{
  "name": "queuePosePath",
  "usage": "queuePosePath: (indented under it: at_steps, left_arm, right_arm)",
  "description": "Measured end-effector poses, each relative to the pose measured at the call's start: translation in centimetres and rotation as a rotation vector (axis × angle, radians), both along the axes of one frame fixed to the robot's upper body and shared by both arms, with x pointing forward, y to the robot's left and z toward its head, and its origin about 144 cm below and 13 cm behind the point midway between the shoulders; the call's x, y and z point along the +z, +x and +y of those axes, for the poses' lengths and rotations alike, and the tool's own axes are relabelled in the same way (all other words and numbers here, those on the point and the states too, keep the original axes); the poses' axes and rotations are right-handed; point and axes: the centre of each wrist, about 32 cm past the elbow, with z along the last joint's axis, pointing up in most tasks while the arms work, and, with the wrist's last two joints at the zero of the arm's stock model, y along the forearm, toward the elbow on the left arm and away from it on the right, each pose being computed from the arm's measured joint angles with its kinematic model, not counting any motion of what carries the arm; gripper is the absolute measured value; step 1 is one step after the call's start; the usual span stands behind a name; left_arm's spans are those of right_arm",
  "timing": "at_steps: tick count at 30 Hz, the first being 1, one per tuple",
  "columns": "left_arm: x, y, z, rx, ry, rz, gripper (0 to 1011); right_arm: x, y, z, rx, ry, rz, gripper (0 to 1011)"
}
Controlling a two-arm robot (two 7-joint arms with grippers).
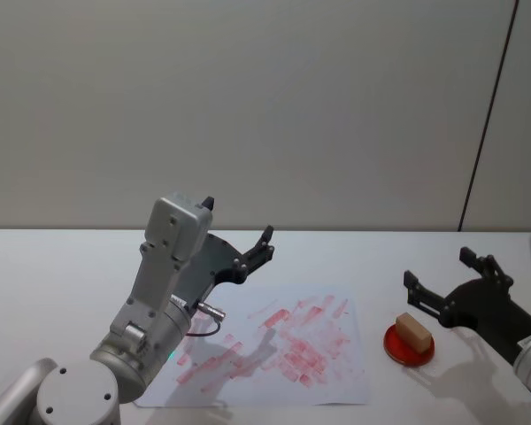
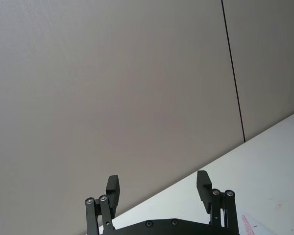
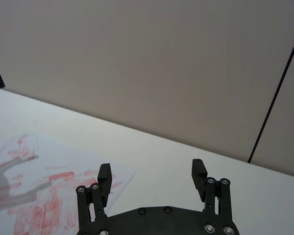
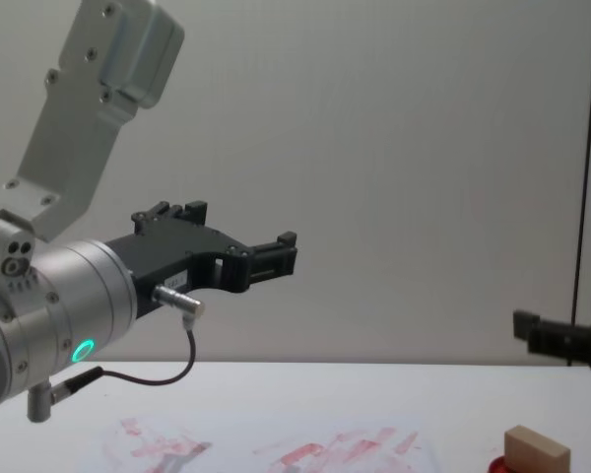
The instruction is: Use the one hand to pick up the stamp and affix it onto the A4 paper.
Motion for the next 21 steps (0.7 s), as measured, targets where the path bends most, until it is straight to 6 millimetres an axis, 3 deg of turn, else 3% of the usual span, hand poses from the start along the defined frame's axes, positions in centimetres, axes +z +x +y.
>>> queuePosePath:
  at_steps: [21]
  left_arm:
    - [0.0, 0.0, 0.0, 0.0, 0.0, 0.0, 1002]
  right_arm:
    - [-2.8, 1.5, -0.9, 0.079, -0.082, 0.117, 1001]
